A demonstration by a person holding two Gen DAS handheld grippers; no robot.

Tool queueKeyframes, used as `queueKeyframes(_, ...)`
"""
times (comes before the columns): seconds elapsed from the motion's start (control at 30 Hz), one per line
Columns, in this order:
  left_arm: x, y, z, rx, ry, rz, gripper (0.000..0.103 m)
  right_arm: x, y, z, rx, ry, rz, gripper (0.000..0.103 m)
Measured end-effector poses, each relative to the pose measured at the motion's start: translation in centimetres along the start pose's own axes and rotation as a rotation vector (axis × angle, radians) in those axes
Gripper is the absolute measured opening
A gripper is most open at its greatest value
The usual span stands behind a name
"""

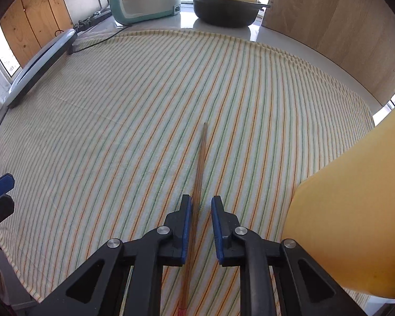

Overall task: Organize utensils
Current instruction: 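Close the right tool on the last wooden chopstick and lift it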

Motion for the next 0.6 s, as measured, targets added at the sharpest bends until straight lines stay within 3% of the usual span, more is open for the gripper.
queueKeyframes(0.17,0.1,0.2,-0.1,-0.002,0.000,0.003,0.048,0.7,-0.5,-0.1,0.019,-0.005,-0.011,0.005)
queueKeyframes(0.3,0.1,0.2,-0.1,-0.004,0.005,0.003,0.049,0.4,0.2,-1.0,0.047,0.020,0.010,0.003)
queueKeyframes(0.6,0.8,0.3,1.0,-0.005,-0.018,0.015,0.048,-0.4,7.4,0.3,0.123,-0.034,0.205,0.003)
Point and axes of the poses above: each gripper's, at about its wrist camera, not at the fingertips, and y roughly against the way its jaws point, z to its right, x to its top, the point moved 2 cm from there along -y, roughly the way its jaws point, and after that the axes turned 2 degrees about -x, right-handed, at the moved point
